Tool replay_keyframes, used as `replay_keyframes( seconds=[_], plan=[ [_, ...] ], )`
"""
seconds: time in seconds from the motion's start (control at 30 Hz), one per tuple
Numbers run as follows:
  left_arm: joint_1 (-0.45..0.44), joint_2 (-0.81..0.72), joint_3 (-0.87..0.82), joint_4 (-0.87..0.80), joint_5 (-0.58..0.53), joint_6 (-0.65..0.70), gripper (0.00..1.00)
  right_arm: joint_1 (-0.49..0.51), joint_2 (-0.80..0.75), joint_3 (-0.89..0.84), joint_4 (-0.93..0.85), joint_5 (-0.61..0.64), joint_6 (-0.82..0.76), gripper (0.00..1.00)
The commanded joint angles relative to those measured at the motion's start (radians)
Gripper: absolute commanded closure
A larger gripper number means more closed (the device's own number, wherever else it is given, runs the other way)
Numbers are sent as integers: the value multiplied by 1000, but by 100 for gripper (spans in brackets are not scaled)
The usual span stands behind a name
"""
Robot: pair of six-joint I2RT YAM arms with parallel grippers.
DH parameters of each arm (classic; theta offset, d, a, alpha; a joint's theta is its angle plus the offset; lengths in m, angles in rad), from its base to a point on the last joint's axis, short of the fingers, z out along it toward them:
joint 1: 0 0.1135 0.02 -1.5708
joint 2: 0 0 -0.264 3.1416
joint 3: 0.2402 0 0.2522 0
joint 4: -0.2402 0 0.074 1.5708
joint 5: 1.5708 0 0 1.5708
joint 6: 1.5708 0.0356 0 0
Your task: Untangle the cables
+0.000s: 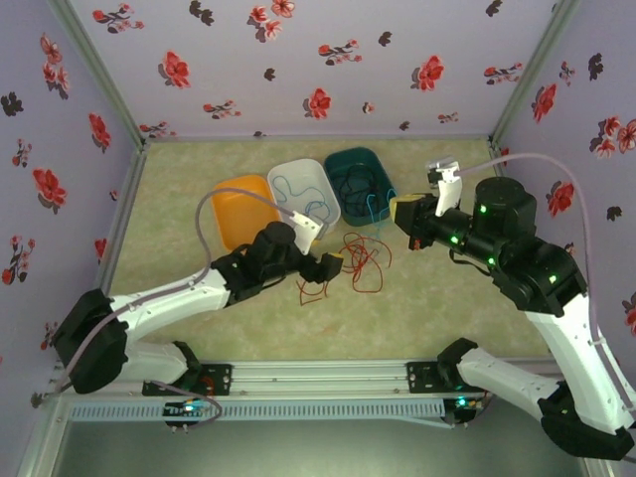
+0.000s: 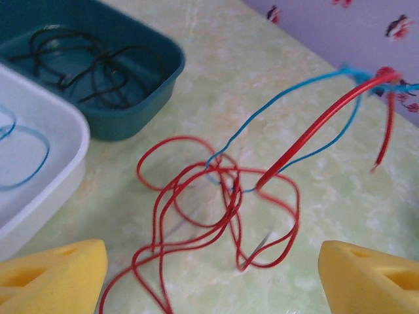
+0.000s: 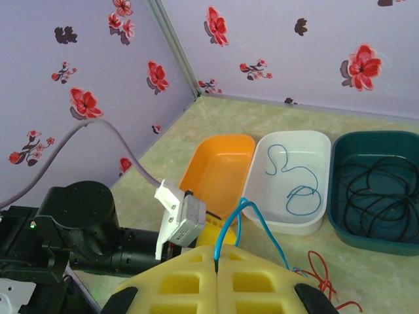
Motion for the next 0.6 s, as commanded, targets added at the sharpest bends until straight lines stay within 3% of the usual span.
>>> replay_keyframes(
  seconds=[0.0,0.17,0.23,0.3,0.47,0.57],
  plan=[
    [-18,61,84,51,89,108,15,6,2,19,34,-33,-20,100],
    [-35,180,174,18,98,139,17,6,2,18,44,-53,-15,100],
    [-36,214,204,11,80,123,25,6,1,20,44,-61,-14,100],
    [-36,234,217,10,69,102,38,6,-1,28,40,-63,-15,100],
    [-37,237,185,-16,53,66,84,6,-15,72,14,-63,-35,100],
    [-38,223,145,-49,34,46,98,5,-26,97,8,-55,-47,100]
  ],
)
